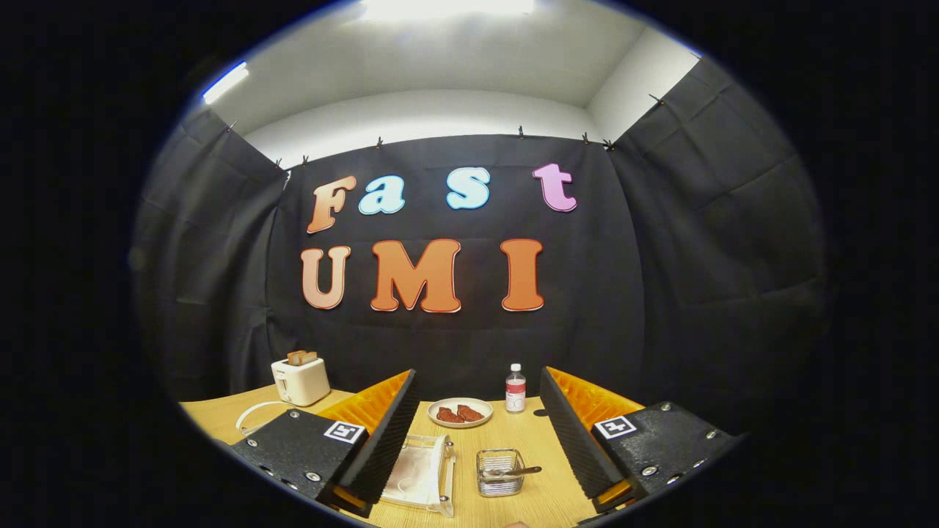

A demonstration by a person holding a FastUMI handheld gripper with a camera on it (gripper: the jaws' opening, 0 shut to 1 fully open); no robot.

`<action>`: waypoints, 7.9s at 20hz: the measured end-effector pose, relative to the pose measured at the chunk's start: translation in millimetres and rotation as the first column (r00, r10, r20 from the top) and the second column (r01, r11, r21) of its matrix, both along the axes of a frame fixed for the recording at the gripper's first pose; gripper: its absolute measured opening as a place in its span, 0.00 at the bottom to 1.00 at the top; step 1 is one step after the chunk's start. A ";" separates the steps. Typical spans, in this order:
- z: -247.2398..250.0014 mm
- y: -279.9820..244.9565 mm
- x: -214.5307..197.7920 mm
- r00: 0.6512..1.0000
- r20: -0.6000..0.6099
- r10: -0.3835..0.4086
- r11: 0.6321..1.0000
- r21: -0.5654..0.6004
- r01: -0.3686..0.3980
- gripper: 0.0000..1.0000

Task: Take the plate from the dish rack, then take the spoon from the basket and place it into the plate.

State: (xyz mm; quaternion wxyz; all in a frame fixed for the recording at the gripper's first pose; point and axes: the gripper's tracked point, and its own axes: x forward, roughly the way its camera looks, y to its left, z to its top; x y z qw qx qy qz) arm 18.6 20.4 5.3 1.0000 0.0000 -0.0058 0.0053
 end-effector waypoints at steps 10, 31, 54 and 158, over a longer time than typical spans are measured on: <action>-16.4 72.1 40.0 0.980 -0.124 0.156 0.987 -0.027 -0.160 0.98; -161.6 144.0 125.1 0.728 -0.660 0.186 0.967 -0.009 -0.255 0.94; -179.0 147.2 160.5 0.607 -0.790 0.087 0.981 -0.038 -0.190 0.29; -236.7 -50.6 78.8 0.895 -0.445 0.038 0.982 0.182 0.049 0.10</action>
